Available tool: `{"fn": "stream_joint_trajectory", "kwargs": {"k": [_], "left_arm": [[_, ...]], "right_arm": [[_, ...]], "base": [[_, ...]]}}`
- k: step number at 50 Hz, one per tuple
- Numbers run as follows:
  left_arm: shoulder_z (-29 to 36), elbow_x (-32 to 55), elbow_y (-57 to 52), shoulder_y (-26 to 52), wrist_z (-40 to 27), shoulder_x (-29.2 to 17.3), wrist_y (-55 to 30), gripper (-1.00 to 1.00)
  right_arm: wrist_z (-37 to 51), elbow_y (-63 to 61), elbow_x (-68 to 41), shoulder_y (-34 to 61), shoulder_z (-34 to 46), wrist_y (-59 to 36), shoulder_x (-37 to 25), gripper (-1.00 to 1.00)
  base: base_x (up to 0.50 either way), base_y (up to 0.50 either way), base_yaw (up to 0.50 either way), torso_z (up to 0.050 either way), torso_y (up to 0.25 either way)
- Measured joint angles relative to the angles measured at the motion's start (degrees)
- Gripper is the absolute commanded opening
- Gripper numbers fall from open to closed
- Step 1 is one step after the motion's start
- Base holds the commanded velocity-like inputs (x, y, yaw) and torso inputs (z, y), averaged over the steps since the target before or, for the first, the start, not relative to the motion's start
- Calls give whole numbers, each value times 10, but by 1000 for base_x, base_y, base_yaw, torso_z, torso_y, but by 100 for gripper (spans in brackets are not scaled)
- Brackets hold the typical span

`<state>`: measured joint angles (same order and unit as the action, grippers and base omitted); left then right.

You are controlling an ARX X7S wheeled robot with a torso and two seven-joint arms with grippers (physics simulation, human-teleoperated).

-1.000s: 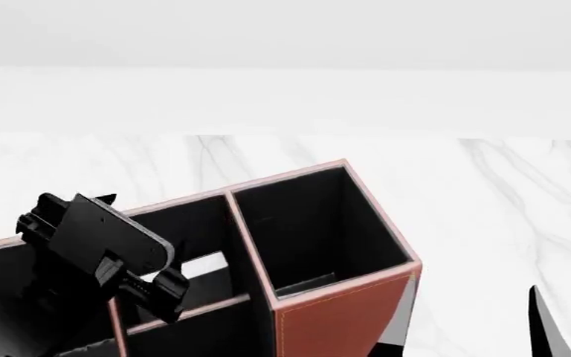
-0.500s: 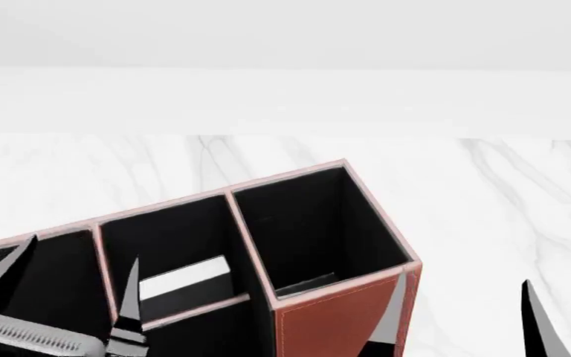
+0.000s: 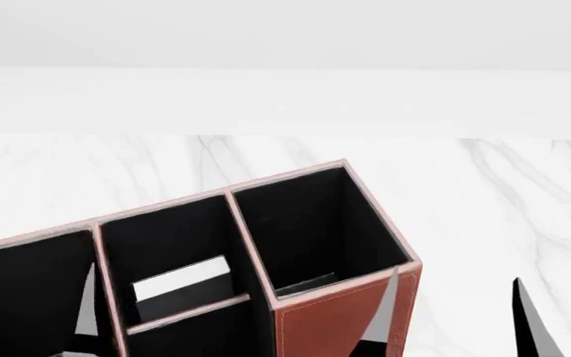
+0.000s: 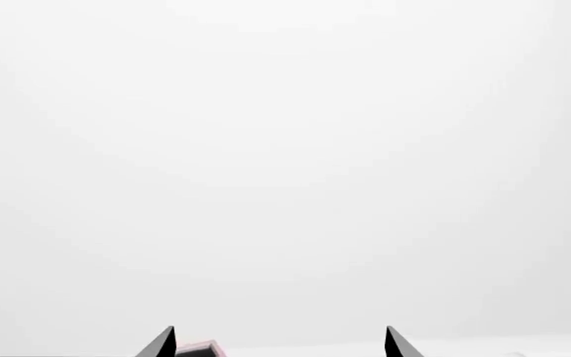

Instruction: Pick up the book and place it in the front compartment of the caddy.

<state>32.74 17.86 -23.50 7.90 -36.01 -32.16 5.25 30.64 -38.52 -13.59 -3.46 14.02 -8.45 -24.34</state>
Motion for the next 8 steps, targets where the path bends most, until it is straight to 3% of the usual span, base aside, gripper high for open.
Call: {"fn": "stream_joint_trajectory", "kwargs": {"k": [8], "left_arm": [[-3,0,2,-5,-2,-1,9,100]], "right_arm": [[2,-3,0,0,1,-2,-1,100]], "base": [[0,0,0,0,0]]}}
